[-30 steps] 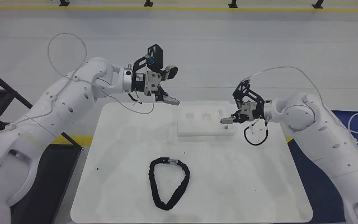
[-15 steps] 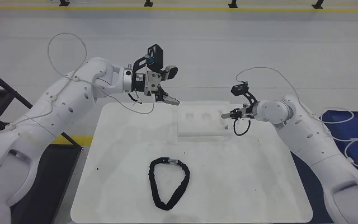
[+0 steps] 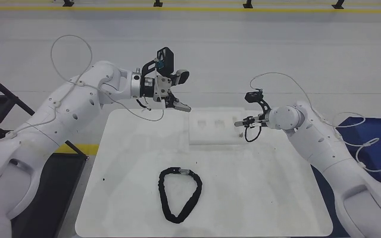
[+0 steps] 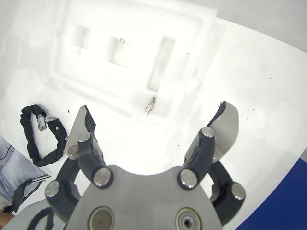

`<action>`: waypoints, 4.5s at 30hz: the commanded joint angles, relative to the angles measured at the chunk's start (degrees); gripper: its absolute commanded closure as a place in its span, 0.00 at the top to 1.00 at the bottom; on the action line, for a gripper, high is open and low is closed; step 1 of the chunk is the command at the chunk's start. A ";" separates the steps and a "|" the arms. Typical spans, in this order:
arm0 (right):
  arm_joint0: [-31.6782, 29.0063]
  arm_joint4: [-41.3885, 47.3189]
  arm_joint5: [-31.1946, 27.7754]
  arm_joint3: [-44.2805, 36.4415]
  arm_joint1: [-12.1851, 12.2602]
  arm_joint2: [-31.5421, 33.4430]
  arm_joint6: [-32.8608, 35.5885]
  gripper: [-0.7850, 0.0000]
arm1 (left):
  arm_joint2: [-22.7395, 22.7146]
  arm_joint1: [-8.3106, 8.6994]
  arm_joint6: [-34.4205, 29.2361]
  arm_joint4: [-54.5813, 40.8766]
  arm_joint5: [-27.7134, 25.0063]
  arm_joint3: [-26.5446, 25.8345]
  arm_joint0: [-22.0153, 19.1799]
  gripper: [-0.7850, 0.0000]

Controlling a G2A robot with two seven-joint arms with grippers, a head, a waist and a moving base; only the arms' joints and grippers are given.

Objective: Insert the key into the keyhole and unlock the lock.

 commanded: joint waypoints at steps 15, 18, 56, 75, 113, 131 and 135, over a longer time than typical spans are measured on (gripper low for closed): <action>-1.53 2.36 4.01 0.76 -1.07 0.34 3.70 1.00 | 0.00 0.00 0.00 -0.01 0.00 0.00 0.00 1.00; -1.46 2.29 5.80 0.51 -1.87 -0.24 5.12 1.00 | 0.00 0.00 0.00 -0.01 0.00 0.00 0.00 1.00; 1.42 0.67 12.65 14.61 -11.83 -3.32 6.19 0.25 | 0.00 0.00 0.00 -0.01 0.00 0.00 0.00 1.00; 3.63 -0.67 12.00 23.06 -16.12 -3.48 5.33 0.00 | 0.00 0.00 0.00 -0.01 0.00 0.00 0.00 1.00; -18.34 40.53 -14.80 -18.63 3.15 32.48 29.44 0.00 | 0.00 0.00 0.00 -0.01 0.00 0.00 0.00 1.00; -25.49 52.59 -16.80 -22.35 6.50 40.35 27.43 0.00 | 0.00 0.00 0.00 -0.01 0.00 0.00 0.00 1.00; -25.49 52.59 -16.80 -22.35 6.50 40.35 27.43 0.00 | -0.18 0.02 -0.12 -0.01 0.75 -0.10 0.33 1.00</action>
